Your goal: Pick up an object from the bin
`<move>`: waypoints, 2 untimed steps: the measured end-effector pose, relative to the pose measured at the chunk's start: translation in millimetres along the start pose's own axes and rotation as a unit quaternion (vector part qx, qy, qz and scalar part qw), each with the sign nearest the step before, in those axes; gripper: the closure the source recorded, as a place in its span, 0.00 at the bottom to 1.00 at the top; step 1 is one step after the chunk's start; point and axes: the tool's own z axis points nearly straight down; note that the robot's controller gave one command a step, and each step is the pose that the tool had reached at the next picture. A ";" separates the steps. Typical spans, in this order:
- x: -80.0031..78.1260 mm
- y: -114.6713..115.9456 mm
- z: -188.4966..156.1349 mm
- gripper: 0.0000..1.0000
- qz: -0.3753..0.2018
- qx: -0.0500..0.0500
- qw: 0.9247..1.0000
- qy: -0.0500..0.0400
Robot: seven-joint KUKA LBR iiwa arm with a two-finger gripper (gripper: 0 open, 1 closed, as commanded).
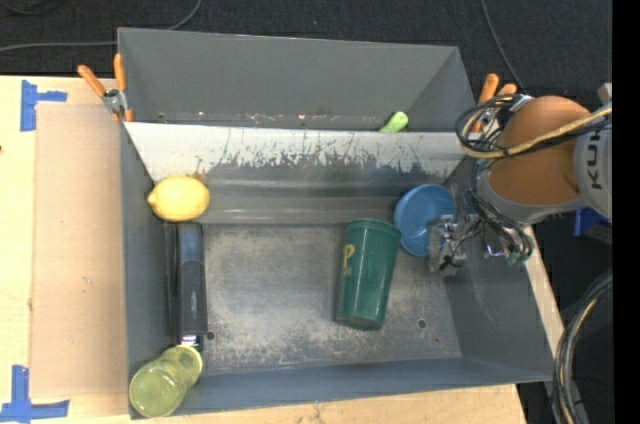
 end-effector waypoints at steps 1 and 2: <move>15.6 5.2 -4.0 1.00 -0.001 0.000 1.000 0.000; -39.7 89.6 0.8 1.00 -0.043 -0.002 0.999 -0.002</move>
Offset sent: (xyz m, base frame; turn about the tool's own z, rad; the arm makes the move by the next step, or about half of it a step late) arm 0.0302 0.0857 0.0005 -0.0784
